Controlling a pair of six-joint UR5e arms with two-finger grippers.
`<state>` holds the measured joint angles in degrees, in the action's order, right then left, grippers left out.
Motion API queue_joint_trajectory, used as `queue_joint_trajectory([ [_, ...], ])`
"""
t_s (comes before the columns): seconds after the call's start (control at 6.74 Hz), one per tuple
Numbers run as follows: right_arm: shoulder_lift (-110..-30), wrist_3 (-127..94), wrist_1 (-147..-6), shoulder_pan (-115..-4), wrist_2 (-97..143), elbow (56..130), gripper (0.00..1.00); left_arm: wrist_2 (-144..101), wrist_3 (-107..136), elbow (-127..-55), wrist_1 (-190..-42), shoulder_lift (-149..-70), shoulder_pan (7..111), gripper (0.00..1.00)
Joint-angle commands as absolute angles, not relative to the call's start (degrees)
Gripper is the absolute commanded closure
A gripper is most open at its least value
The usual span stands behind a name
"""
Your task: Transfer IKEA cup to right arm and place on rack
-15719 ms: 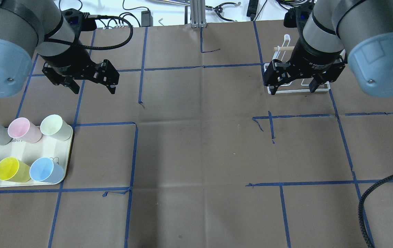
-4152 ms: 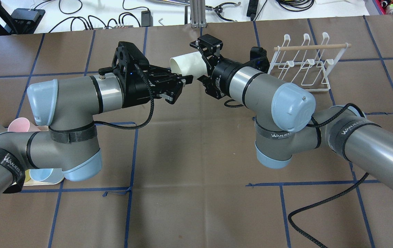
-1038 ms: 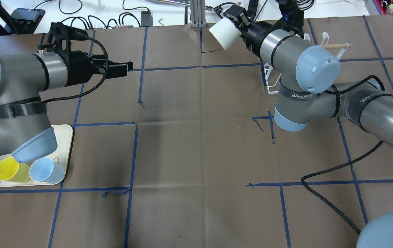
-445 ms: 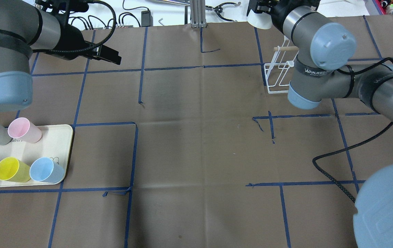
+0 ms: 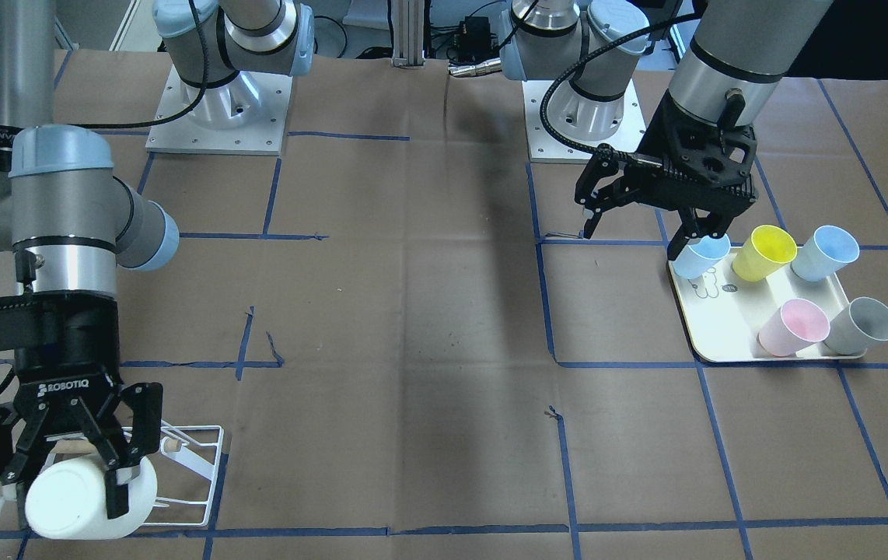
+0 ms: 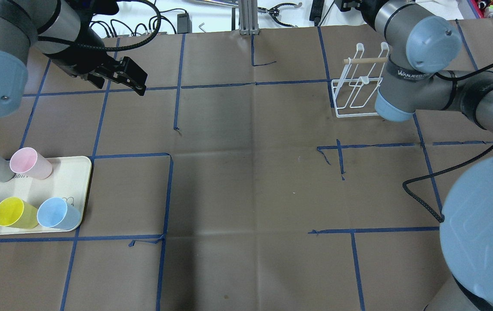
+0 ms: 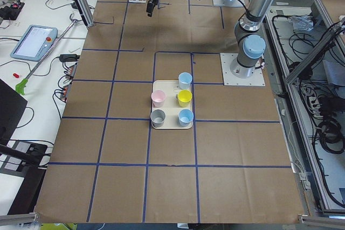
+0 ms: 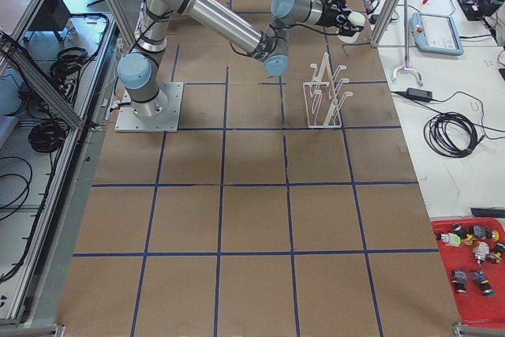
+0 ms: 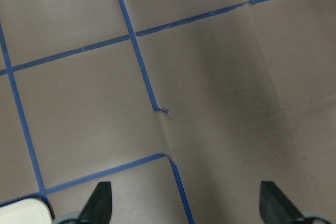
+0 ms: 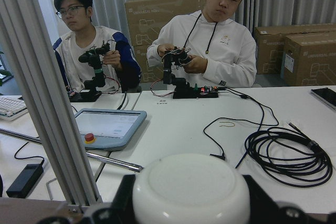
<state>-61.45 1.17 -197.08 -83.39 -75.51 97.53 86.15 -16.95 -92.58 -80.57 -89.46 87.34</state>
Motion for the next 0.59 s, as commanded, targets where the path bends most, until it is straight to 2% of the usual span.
queue_joint_trajectory([
  [0.0,-56.7,3.7,-197.4,-81.1,-75.0,94.5,0.79,89.5,-13.5,-90.6,-92.2,-86.5,87.8,0.01],
  [0.44,-56.2,3.6,-198.4,-81.0,-75.1,98.2,0.80,89.1,-7.8,-92.8,-93.3,-83.9,86.1,0.01],
])
